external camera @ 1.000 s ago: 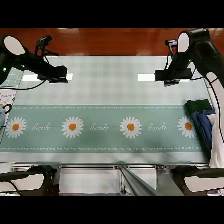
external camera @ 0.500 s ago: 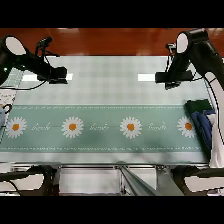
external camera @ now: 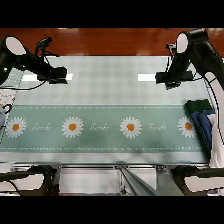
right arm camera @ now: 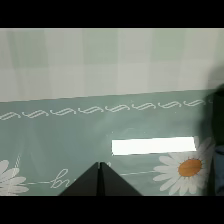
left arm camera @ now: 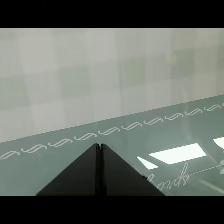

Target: Fold the shirts.

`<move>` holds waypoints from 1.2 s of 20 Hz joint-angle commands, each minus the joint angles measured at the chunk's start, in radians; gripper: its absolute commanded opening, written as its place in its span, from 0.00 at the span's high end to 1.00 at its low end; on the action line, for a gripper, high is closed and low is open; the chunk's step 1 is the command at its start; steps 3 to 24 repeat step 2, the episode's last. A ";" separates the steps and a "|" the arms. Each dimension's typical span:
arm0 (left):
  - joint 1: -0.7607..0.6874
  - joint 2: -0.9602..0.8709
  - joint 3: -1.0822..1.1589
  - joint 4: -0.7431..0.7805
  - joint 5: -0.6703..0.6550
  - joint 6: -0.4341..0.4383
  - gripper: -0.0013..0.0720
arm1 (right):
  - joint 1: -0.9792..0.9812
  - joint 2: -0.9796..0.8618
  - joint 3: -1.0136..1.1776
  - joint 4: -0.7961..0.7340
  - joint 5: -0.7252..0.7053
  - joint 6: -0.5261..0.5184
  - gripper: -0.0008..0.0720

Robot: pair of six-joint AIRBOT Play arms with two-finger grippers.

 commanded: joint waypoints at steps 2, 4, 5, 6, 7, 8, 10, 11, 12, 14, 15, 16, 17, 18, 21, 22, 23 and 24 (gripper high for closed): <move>-0.001 -0.001 0.001 0.000 0.001 0.000 0.96 | 0.001 -0.001 0.001 0.000 0.000 0.000 0.96; -0.001 -0.001 0.001 0.000 0.001 0.000 0.96 | 0.001 -0.001 0.001 0.000 0.000 0.000 0.96; -0.001 -0.001 0.001 0.000 0.001 0.000 0.96 | 0.001 -0.001 0.001 0.000 0.000 0.000 0.96; -0.001 -0.001 0.001 0.000 0.001 0.000 0.96 | 0.001 -0.001 0.001 0.000 0.000 0.000 0.96; -0.001 -0.001 0.001 0.000 0.001 0.000 0.96 | 0.001 -0.001 0.001 0.000 0.000 0.000 0.96; -0.001 -0.001 0.001 0.000 0.001 0.000 0.96 | 0.001 -0.001 0.001 0.000 0.000 0.000 0.96; -0.001 -0.001 0.001 0.000 0.001 0.000 0.96 | 0.001 -0.001 0.001 0.000 0.000 0.000 0.96; -0.001 -0.001 0.001 0.000 0.001 0.000 0.96 | 0.001 -0.001 0.001 0.000 0.000 0.000 0.96; -0.001 -0.001 0.001 0.000 0.001 0.000 0.96 | 0.001 -0.001 0.001 0.000 0.000 0.000 0.96; -0.001 -0.001 0.001 0.000 0.001 0.000 0.96 | 0.001 -0.001 0.001 0.000 0.000 0.000 0.96; -0.001 -0.001 0.001 0.000 0.001 0.000 0.96 | 0.001 -0.001 0.001 0.000 0.000 0.000 0.96; -0.001 -0.001 0.001 0.000 0.001 0.000 0.96 | 0.001 -0.001 0.001 0.000 0.000 0.000 0.96; -0.001 -0.001 0.001 0.000 0.001 0.000 0.96 | 0.001 -0.001 0.001 0.000 0.000 0.000 0.96; -0.001 -0.001 0.001 0.000 0.001 0.000 0.96 | 0.001 -0.001 0.001 0.000 0.000 0.000 0.96; -0.001 -0.001 0.001 0.000 0.001 0.000 0.96 | 0.001 -0.001 0.001 0.000 0.000 0.000 0.96; -0.001 -0.001 0.001 0.000 0.001 0.000 0.96 | 0.001 -0.001 0.001 0.000 0.000 0.000 0.96; -0.001 -0.001 0.001 0.000 0.001 0.000 0.96 | 0.001 -0.001 0.001 0.000 0.000 0.000 0.96; -0.001 -0.001 0.001 0.000 0.001 0.000 0.96 | 0.001 -0.001 0.001 0.000 0.000 0.000 0.96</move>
